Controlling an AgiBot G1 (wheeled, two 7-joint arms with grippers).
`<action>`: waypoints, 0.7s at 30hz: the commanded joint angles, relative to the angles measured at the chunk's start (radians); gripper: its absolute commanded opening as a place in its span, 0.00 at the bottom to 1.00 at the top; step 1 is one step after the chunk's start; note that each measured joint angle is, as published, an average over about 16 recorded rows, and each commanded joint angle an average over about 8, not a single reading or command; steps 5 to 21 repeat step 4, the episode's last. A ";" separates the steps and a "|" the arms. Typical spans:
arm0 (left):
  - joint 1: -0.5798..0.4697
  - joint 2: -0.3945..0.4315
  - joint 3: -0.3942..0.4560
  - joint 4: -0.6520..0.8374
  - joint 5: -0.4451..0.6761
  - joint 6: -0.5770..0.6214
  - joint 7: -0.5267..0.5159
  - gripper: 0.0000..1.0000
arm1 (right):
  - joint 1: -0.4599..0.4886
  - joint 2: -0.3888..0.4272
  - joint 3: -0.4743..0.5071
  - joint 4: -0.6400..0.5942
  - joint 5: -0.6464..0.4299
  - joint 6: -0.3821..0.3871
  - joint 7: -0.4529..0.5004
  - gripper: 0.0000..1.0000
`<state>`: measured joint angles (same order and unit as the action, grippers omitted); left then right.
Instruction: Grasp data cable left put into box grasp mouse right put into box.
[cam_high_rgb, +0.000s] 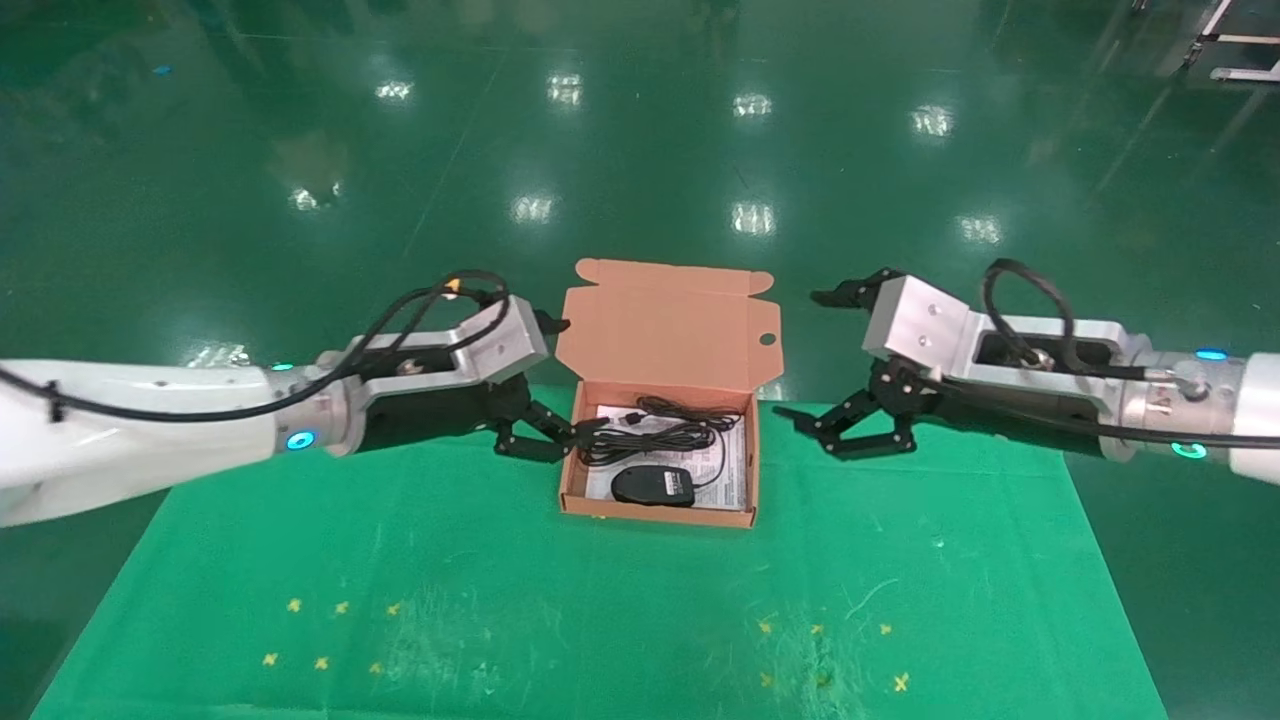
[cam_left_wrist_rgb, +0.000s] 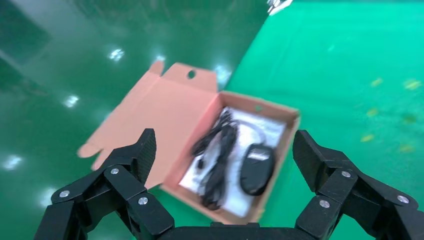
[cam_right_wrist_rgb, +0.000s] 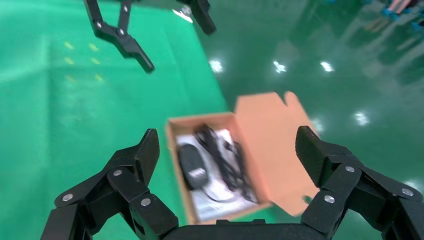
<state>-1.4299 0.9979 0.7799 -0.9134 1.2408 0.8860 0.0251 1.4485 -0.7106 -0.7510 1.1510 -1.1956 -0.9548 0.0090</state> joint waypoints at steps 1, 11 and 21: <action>0.039 -0.042 -0.054 -0.040 -0.055 0.066 -0.023 1.00 | -0.041 0.011 0.051 0.014 0.051 -0.059 0.019 1.00; 0.055 -0.060 -0.078 -0.058 -0.080 0.095 -0.033 1.00 | -0.058 0.015 0.073 0.021 0.072 -0.084 0.028 1.00; 0.055 -0.060 -0.078 -0.058 -0.080 0.095 -0.033 1.00 | -0.058 0.015 0.073 0.021 0.072 -0.084 0.028 1.00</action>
